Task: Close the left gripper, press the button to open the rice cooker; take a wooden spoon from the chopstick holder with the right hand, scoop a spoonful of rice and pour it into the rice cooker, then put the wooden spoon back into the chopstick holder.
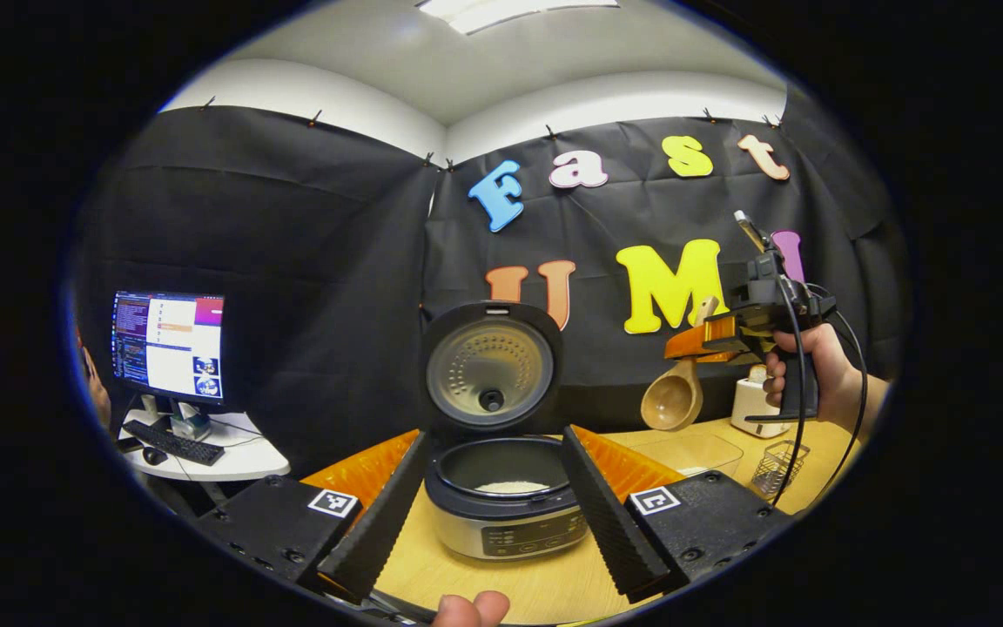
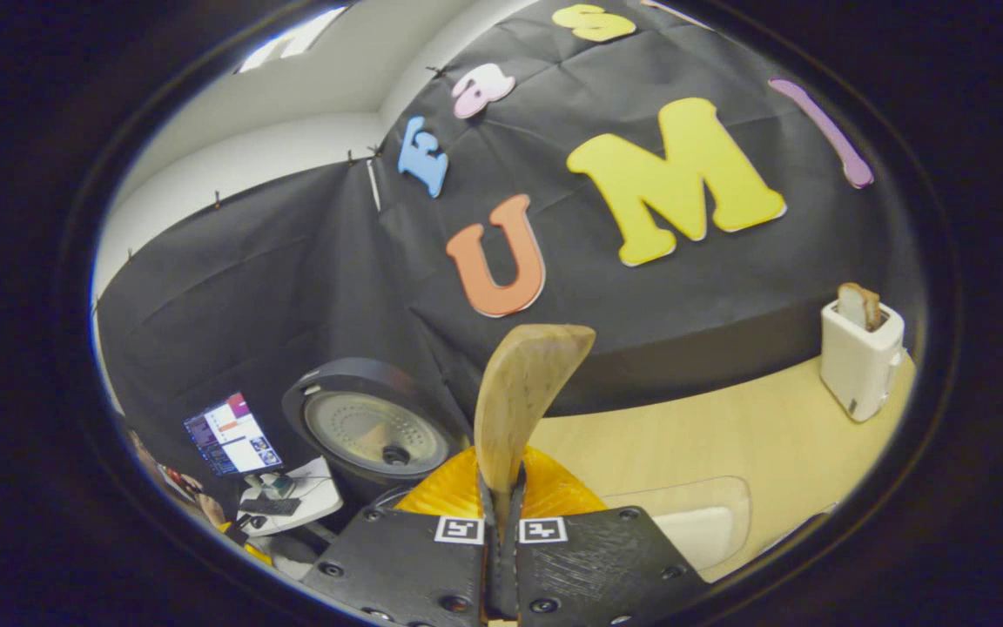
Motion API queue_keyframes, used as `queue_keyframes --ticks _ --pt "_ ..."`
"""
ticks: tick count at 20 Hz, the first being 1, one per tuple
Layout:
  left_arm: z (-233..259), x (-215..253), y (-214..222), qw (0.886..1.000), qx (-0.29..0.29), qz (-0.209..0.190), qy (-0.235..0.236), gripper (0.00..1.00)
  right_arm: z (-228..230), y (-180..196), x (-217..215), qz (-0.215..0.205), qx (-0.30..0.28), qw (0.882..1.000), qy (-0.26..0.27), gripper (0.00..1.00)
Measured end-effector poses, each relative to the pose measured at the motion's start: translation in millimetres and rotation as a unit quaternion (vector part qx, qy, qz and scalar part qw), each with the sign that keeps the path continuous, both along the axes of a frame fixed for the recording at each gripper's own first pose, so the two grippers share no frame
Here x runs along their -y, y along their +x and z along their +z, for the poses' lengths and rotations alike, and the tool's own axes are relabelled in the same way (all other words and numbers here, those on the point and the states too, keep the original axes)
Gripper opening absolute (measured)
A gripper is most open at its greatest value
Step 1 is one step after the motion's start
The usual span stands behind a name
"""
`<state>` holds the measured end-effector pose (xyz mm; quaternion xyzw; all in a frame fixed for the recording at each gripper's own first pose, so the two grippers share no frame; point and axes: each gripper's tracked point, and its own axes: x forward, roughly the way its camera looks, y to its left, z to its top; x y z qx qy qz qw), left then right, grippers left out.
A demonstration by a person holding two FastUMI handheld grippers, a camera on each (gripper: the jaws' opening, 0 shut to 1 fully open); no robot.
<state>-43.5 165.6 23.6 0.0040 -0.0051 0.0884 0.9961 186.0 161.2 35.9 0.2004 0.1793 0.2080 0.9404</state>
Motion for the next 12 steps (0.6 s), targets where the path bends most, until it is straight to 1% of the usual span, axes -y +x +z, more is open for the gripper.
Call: queue_keyframes --ticks 3,7,9,12 --pt "0.7 17.6 4.4 1.000 0.000 -0.016 0.014 0.97 -10.1 -5.8 74.6 -0.068 -0.003 0.998 0.004 0.00" --pt "-4.7 35.3 9.9 0.999 -0.007 -0.038 0.004 0.97 -32.2 -16.9 160.4 -0.146 -0.011 0.989 -0.006 0.00" --pt "-8.5 40.5 10.2 0.999 -0.013 -0.047 -0.008 0.97 -46.1 -23.7 197.7 -0.185 -0.009 0.982 -0.024 0.00" --pt "-9.3 38.8 11.7 0.999 -0.015 -0.048 -0.017 0.98 -64.8 -34.6 233.5 -0.225 -0.014 0.974 -0.033 0.00"
